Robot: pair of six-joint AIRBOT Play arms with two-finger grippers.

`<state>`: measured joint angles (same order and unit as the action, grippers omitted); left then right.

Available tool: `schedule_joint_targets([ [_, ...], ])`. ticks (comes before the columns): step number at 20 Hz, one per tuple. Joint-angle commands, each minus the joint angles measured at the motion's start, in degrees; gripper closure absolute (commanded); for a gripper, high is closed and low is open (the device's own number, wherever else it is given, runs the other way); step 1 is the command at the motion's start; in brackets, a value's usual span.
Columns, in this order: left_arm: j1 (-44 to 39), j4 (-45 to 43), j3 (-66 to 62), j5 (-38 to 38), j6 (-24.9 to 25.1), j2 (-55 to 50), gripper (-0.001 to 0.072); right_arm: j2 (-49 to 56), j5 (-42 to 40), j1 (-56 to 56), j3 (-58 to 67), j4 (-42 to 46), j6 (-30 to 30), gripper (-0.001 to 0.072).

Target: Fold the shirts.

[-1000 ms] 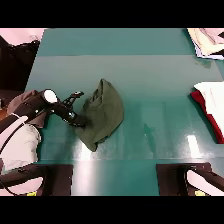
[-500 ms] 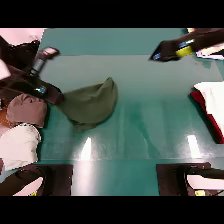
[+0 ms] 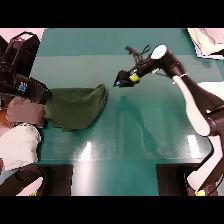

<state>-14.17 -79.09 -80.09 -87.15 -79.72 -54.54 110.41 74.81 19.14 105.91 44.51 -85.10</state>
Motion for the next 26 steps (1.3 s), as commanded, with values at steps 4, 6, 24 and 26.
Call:
schedule_joint_targets([
  [4, 0.04, -0.22, -0.2, -0.52, -2.19, 0.2, 0.0684, 7.5, -6.36, 5.4, 0.04, -5.57, -0.35, 0.0261],
  [6, 0.04, -0.24, -0.2, -0.52, -2.84, 0.2, 0.0684, 7.61, -9.01, 6.56, 0.04, -5.44, -0.33, 0.0266],
  [24, 0.02, 0.92, -23.85, 2.21, -5.88, 0.33, 0.0685, -27.56, -0.44, -2.4, 0.17, 11.15, 4.63, 0.0694],
  [26, 0.04, 3.28, -32.52, 2.19, -5.88, 0.33, 0.0685, -37.0, -0.28, -4.57, 0.17, 11.3, 4.66, 0.0695],
])
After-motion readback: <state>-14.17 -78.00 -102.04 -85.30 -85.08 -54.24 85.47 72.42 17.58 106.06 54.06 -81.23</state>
